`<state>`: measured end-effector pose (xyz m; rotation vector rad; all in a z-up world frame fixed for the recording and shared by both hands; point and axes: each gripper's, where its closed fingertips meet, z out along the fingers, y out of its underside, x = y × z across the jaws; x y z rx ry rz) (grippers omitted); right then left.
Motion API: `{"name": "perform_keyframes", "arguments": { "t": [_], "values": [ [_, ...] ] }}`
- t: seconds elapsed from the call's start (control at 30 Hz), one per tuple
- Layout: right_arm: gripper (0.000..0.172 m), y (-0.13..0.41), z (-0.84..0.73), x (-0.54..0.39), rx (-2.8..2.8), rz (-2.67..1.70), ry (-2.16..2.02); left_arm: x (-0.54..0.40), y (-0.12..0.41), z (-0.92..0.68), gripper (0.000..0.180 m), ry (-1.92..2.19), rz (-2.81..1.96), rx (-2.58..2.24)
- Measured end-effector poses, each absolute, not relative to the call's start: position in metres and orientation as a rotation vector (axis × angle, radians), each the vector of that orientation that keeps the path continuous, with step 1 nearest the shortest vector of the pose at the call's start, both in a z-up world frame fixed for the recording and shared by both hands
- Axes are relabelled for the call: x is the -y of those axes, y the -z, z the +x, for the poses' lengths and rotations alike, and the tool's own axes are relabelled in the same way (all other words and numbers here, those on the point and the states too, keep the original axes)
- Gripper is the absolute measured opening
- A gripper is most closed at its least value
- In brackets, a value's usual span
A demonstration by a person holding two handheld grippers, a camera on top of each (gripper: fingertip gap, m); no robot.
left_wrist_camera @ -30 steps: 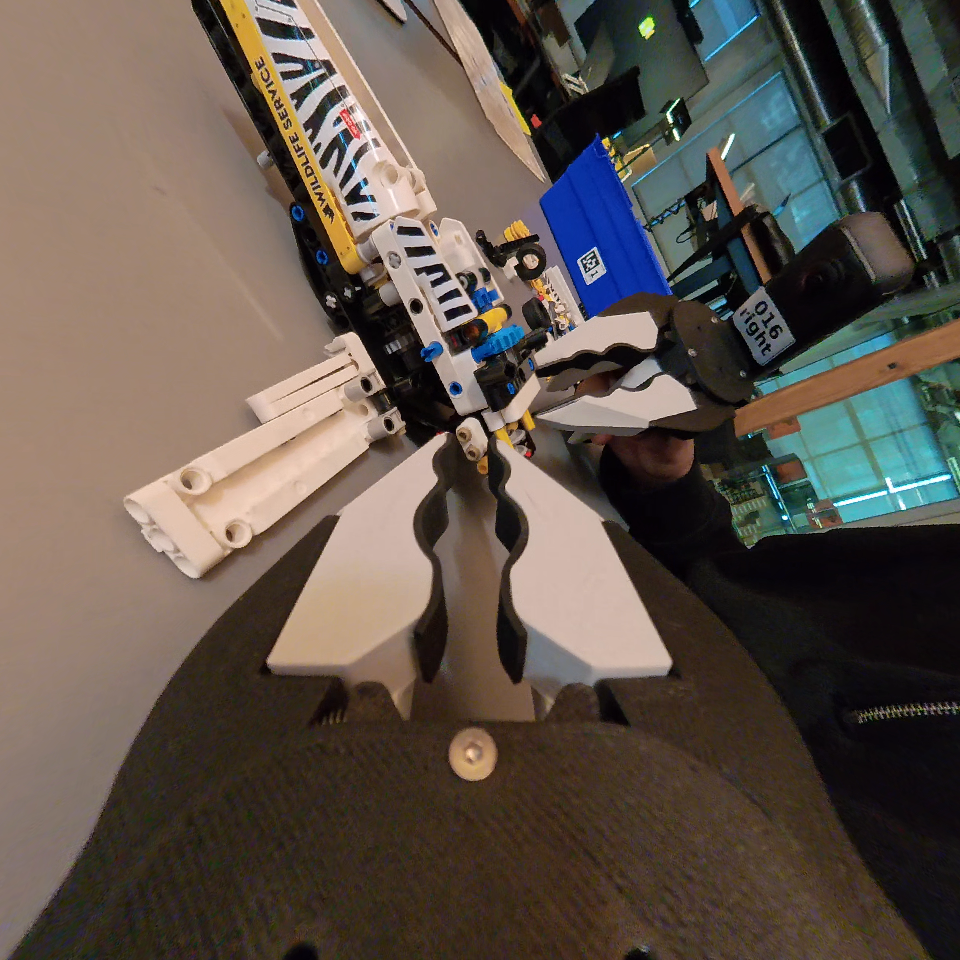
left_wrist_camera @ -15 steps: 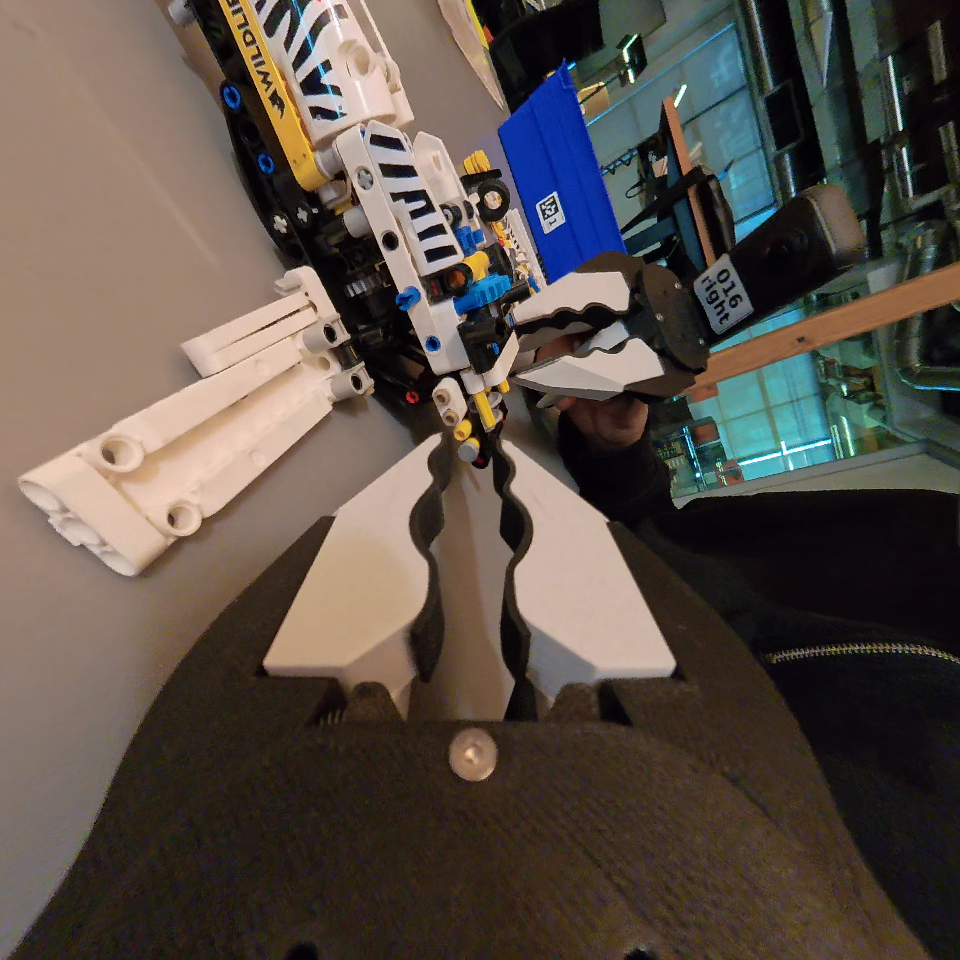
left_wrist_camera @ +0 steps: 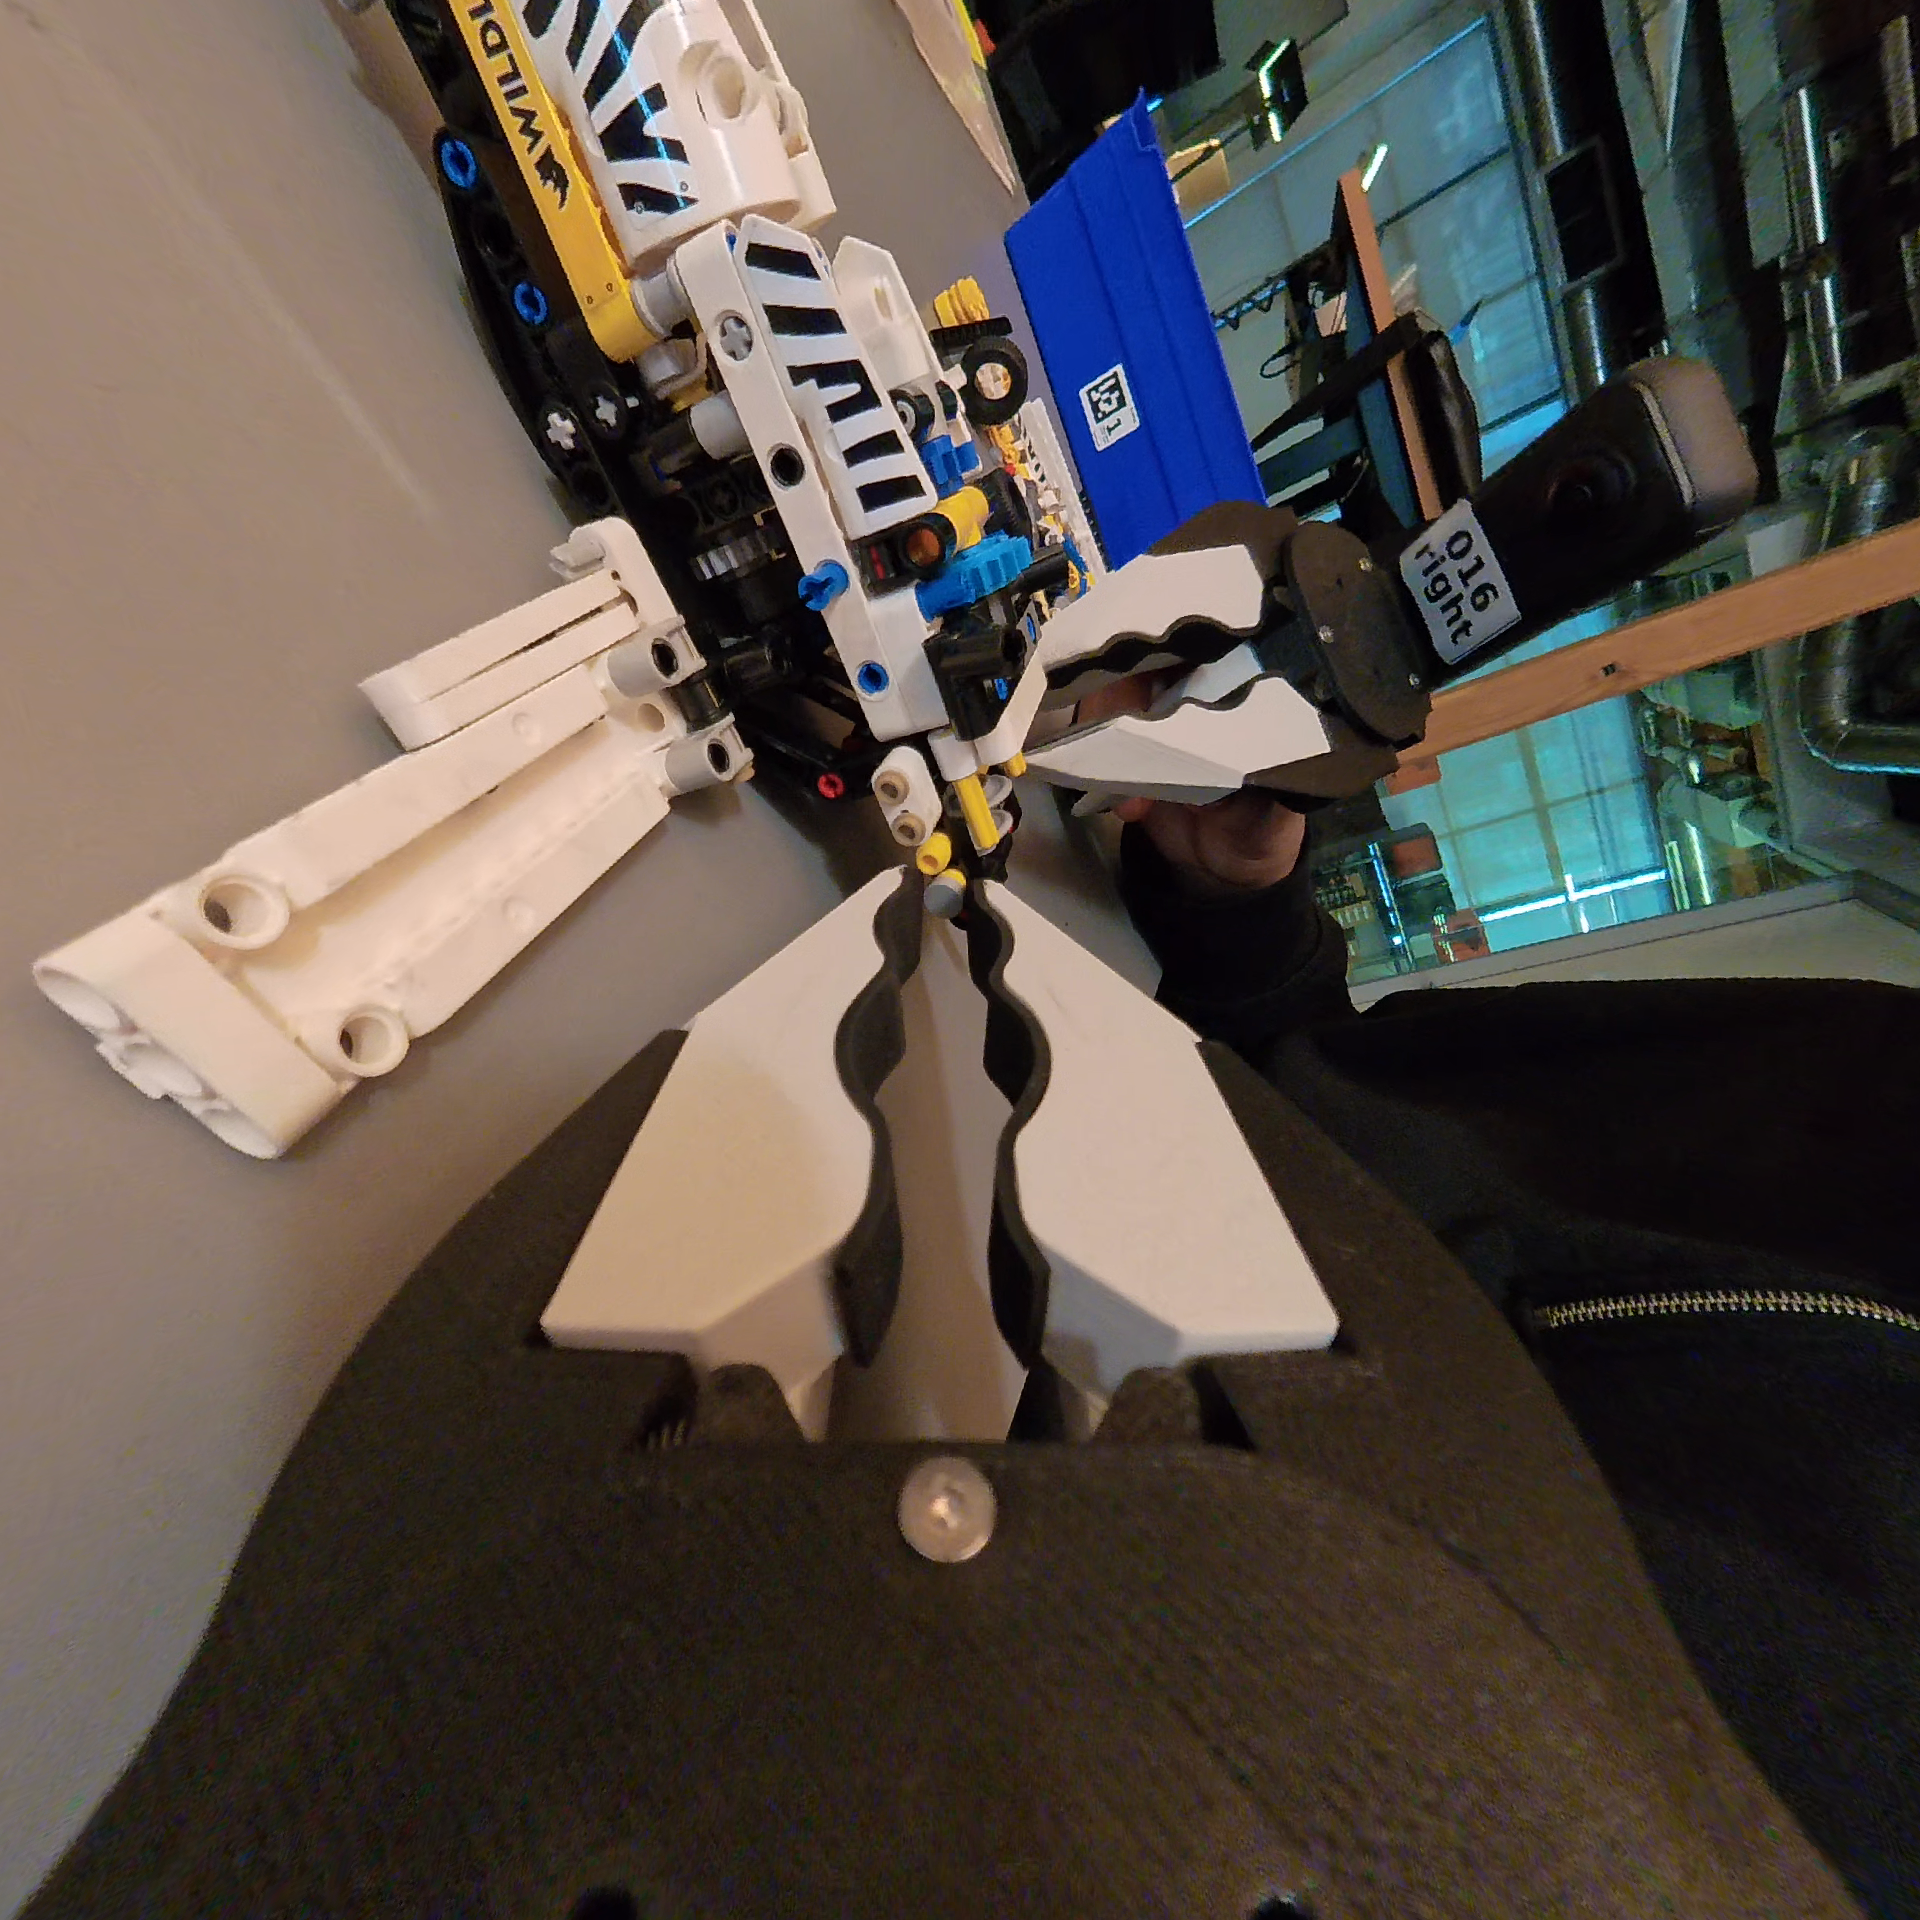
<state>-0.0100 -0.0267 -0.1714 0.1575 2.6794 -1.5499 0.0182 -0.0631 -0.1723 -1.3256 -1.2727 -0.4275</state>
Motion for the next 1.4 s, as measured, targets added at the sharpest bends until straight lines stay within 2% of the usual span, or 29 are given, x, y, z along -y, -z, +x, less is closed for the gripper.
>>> {"name": "perform_keyframes", "arguments": {
  "t": [0.27, 0.43, 0.7, 0.9, 0.93, 1.0, 1.2, 1.4],
  "values": [
    [0.014, 0.184, -0.002, 0.027, -2.618, 0.257, 1.373, 0.063, 0.173, 0.018, 0.004, 0.432, -1.325, 1.273],
    [0.020, 0.169, -0.009, 0.024, -2.316, 0.522, 1.389, 0.063, 0.173, 0.018, 0.004, 0.437, -1.323, 1.273],
    [0.027, 0.166, -0.001, 0.025, -2.131, 0.578, 1.348, 0.063, 0.173, 0.019, 0.004, 0.443, -1.325, 1.272],
    [0.012, 0.162, -0.003, 0.032, -2.008, 0.627, 1.330, 0.064, 0.173, 0.018, 0.004, 0.445, -1.320, 1.274],
    [0.014, 0.164, -0.002, 0.032, -2.014, 0.627, 1.311, 0.063, 0.173, 0.018, 0.004, 0.443, -1.322, 1.273],
    [0.037, 0.173, 0.000, 0.032, -2.059, 0.648, 1.254, 0.063, 0.173, 0.018, 0.004, 0.443, -1.322, 1.273],
    [0.016, 0.178, 0.001, 0.038, -2.167, 0.626, 1.247, 0.063, 0.174, 0.019, 0.004, 0.442, -1.323, 1.272],
    [0.011, 0.176, 0.001, 0.038, -2.089, 0.657, 1.253, 0.063, 0.174, 0.019, 0.004, 0.428, -1.329, 1.268]
  ]
}}
